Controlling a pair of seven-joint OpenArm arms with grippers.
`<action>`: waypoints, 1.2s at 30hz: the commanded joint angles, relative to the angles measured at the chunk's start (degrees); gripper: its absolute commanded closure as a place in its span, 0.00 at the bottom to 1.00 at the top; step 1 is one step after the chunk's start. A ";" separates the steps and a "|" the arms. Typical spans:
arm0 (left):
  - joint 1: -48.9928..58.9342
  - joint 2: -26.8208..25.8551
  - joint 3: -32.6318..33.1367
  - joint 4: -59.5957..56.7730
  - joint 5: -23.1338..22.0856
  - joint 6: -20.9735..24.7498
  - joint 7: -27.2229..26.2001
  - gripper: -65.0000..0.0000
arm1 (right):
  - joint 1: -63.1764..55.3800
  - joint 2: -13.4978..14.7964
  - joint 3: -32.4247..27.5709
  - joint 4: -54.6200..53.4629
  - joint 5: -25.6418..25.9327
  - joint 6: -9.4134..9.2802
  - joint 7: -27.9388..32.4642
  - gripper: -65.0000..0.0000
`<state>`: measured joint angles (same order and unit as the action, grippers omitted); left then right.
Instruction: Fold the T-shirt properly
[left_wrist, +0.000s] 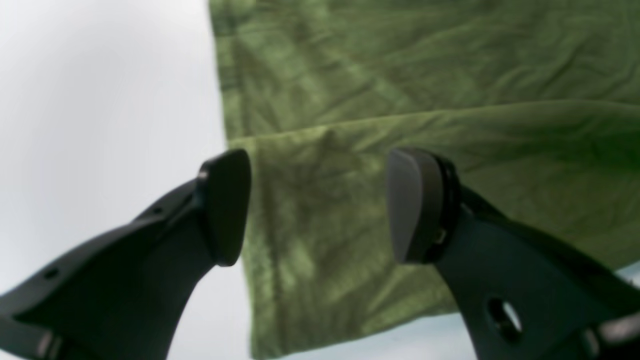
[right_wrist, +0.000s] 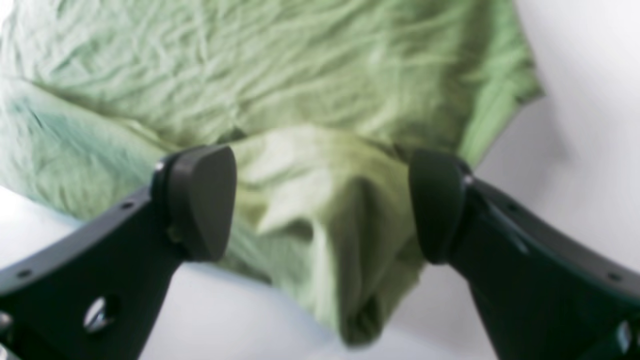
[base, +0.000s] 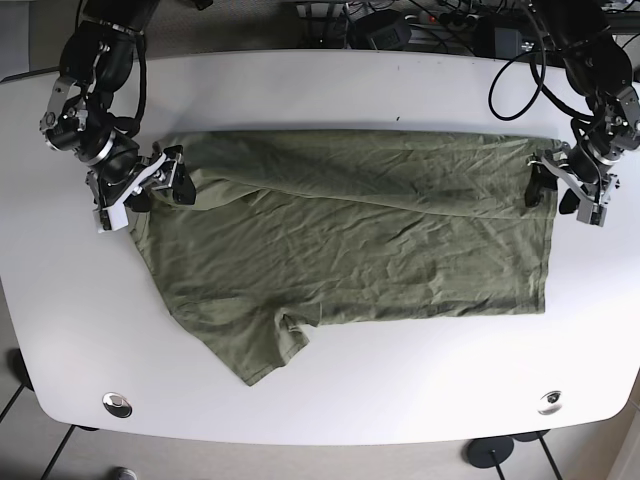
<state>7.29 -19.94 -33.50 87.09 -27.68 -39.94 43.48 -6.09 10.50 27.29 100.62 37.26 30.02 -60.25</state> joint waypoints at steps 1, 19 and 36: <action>-0.04 -0.14 0.31 0.52 -0.49 -0.06 -0.89 0.39 | 3.23 0.71 0.18 -3.78 0.68 0.00 1.22 0.21; -0.04 3.72 0.13 -2.47 14.19 -0.06 -5.37 0.69 | 3.67 1.50 -2.10 -6.07 1.29 -1.41 1.39 0.97; -0.12 0.91 0.13 -8.72 14.10 -0.06 -5.73 0.69 | -11.98 -1.93 10.12 2.63 1.29 -1.49 1.39 0.96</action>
<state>6.98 -18.00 -33.06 78.08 -14.70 -40.49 36.64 -18.24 7.60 37.04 101.93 37.78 28.51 -60.23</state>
